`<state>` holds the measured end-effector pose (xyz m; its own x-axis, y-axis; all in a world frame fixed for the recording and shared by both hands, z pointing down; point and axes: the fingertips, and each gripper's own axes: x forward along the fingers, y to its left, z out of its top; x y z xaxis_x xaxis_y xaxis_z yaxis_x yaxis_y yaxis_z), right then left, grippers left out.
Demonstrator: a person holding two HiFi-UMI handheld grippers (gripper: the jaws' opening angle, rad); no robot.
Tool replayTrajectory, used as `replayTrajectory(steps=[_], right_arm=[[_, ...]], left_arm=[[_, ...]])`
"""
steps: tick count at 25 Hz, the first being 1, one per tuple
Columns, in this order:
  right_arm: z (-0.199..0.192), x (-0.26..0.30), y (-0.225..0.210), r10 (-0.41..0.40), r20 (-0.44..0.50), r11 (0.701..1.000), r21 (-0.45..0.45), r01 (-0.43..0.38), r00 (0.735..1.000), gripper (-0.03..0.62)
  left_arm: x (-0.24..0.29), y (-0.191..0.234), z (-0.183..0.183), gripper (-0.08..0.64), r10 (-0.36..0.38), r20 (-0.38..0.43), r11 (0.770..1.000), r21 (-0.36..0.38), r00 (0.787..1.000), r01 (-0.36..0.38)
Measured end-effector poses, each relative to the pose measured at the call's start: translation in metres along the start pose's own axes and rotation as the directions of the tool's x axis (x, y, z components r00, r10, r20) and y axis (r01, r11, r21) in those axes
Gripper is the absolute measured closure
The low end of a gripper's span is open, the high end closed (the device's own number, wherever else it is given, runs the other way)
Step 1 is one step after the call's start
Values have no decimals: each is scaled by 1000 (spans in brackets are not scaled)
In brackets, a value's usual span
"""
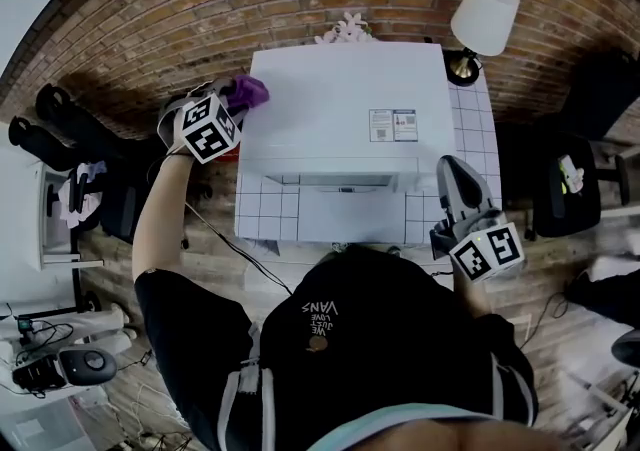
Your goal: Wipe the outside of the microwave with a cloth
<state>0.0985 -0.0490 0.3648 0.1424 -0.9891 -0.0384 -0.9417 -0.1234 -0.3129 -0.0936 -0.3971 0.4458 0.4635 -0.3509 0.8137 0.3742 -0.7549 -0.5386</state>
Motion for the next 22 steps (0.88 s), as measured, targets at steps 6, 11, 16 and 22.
replayTrajectory(steps=[6, 11, 16, 22], right_arm=[[5, -25, -18, -67, 22, 998, 11, 67, 997, 588], [10, -49, -35, -113, 39, 993, 20, 112, 993, 588], [15, -72, -52, -151, 50, 988, 25, 149, 987, 588], [20, -94, -70, -180, 55, 984, 28, 178, 982, 588]], left_arm=[[10, -2, 51, 419, -31, 54, 998, 56, 998, 28], [21, -8, 110, 419, -59, 89, 992, 121, 994, 48], [29, -20, 176, 419, -93, 138, 981, 183, 986, 67], [32, -47, 263, 419, -170, 198, 958, 264, 965, 114]])
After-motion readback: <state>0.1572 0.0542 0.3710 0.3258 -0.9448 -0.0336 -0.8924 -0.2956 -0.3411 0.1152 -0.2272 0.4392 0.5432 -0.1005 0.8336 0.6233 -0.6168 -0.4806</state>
